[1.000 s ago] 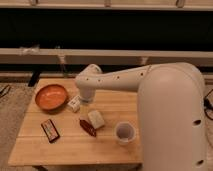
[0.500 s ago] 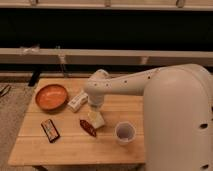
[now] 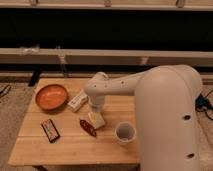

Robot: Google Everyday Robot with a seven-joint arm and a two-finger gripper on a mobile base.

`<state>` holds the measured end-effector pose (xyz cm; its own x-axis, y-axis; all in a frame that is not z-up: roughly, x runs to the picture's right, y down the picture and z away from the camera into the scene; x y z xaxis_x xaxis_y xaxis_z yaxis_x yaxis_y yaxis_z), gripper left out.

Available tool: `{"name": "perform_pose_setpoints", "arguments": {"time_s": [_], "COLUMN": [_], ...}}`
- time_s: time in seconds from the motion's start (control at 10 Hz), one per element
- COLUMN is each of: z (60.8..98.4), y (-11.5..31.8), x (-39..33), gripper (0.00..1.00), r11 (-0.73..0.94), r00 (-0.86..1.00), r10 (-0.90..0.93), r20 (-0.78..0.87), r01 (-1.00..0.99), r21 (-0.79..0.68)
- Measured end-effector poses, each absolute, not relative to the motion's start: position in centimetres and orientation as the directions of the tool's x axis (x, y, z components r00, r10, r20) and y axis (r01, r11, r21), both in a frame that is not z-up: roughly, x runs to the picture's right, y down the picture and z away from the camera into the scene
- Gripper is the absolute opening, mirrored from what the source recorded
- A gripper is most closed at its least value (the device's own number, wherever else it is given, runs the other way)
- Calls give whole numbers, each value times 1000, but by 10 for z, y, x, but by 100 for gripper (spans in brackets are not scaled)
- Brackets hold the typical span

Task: Place the white sponge in the ceramic bowl

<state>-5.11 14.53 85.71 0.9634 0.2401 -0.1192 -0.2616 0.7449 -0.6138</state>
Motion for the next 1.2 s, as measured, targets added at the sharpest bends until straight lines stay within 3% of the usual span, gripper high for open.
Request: {"name": "perform_pose_setpoints", "arguments": {"time_s": [1.0,1.2], "z": [870,870], "y": [156,158], "x": [-62,-67], "gripper": [80,73], "r11": [727,724], "r00": [956,957], "r10": [256,253], "r20": [-145,-141], "r01": [-289,-284], "r21": [-623,-629]}}
